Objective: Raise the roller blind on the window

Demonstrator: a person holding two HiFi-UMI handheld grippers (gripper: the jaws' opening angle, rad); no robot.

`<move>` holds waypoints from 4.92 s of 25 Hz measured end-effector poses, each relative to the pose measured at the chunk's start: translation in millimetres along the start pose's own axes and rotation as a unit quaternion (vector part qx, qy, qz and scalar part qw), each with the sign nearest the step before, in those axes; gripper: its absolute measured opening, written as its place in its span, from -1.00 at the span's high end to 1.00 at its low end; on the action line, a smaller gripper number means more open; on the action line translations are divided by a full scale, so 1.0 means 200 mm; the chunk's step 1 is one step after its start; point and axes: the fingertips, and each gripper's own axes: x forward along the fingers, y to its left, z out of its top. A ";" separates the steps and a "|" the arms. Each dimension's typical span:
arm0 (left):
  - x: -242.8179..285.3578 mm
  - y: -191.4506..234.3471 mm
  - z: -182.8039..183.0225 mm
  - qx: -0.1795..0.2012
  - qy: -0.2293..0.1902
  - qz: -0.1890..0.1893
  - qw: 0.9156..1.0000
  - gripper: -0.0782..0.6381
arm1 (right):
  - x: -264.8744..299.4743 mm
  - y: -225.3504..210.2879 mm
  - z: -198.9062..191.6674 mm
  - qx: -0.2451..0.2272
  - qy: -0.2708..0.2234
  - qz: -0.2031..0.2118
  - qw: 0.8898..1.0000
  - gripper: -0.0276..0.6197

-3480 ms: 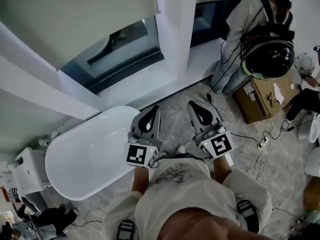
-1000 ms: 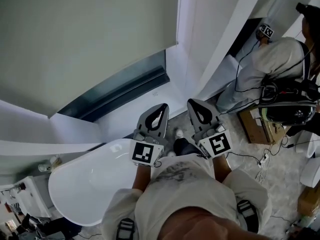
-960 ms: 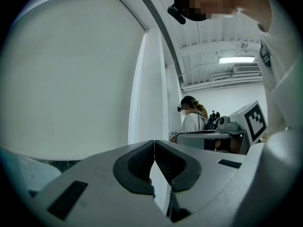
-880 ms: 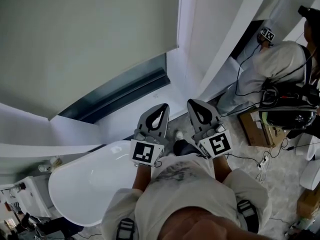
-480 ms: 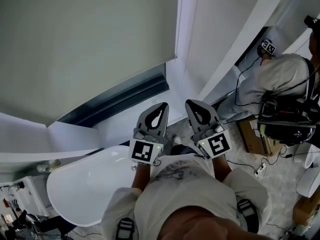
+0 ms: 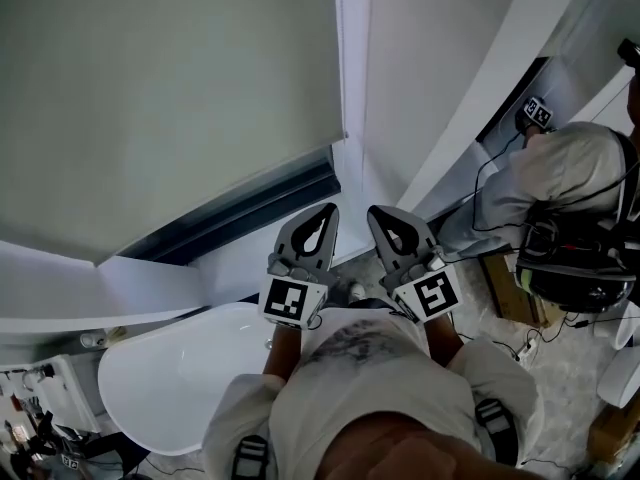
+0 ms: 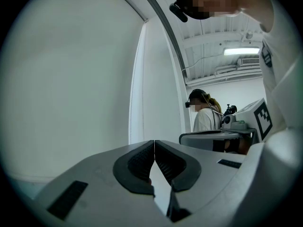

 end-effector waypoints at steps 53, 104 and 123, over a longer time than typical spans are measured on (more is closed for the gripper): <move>0.66 0.10 0.04 0.002 -0.017 -0.175 0.984 0.55 | 0.13 -0.18 -0.08 -0.001 0.038 -0.115 0.993 0.73; 0.38 0.17 -0.11 -0.012 0.020 -0.132 0.991 0.76 | 0.33 -0.14 0.39 -0.035 -0.021 -0.009 0.999 0.72; 0.33 0.15 -0.13 -0.023 0.015 -0.147 0.989 0.76 | 0.51 -0.12 0.68 -0.035 -0.033 0.037 0.998 0.54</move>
